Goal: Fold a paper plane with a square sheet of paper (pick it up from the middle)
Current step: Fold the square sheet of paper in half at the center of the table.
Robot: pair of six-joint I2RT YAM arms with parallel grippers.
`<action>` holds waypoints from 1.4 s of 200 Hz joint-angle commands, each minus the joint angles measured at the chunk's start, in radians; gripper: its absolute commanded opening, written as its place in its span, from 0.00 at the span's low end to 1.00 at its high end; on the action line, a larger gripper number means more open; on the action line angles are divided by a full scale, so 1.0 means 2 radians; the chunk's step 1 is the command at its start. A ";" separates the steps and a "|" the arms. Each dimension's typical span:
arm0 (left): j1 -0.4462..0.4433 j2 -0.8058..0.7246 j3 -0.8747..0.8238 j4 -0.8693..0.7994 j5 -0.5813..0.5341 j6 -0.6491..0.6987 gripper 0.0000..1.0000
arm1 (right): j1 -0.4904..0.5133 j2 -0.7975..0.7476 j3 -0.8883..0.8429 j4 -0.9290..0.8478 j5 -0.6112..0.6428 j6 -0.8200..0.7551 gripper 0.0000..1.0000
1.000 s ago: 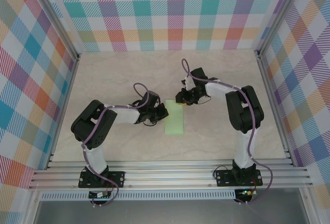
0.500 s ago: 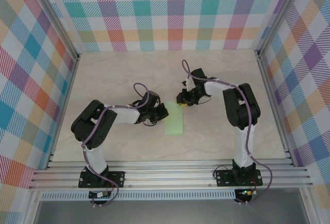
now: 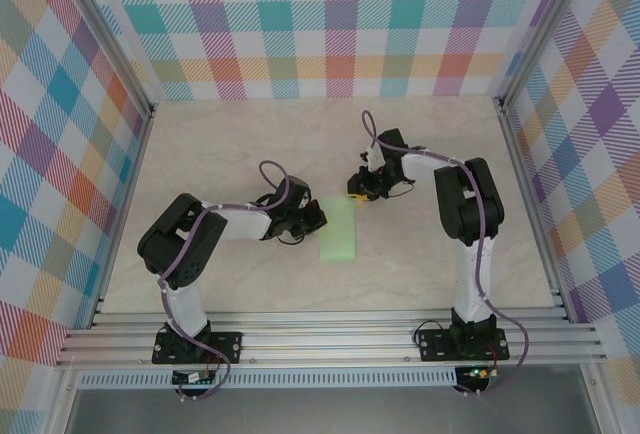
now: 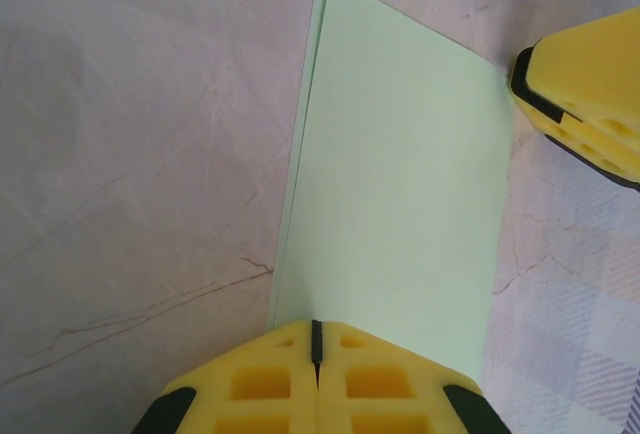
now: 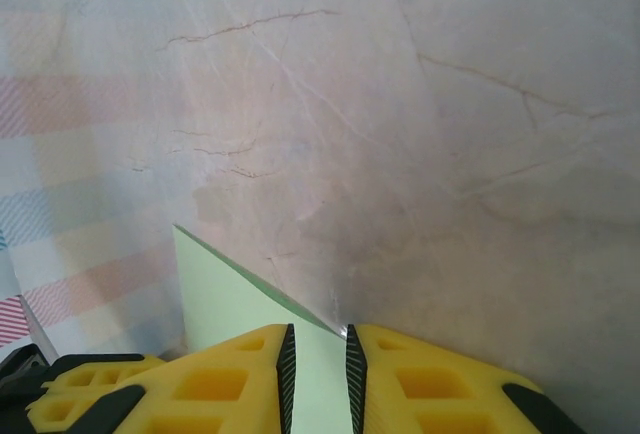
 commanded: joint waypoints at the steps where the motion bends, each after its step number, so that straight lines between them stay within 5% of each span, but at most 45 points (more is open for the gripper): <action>1: -0.001 0.019 -0.014 -0.051 -0.004 0.010 0.00 | 0.003 0.016 0.008 -0.017 0.012 0.002 0.24; 100: -0.001 0.020 -0.014 -0.051 -0.003 0.010 0.00 | 0.004 -0.053 -0.024 -0.003 -0.063 0.009 0.28; 175: -0.001 0.024 -0.008 -0.053 -0.002 0.010 0.00 | 0.004 0.005 -0.005 -0.033 -0.023 0.003 0.28; 280: -0.001 0.024 -0.007 -0.048 -0.004 0.010 0.00 | 0.009 -0.107 -0.095 0.004 -0.045 0.038 0.27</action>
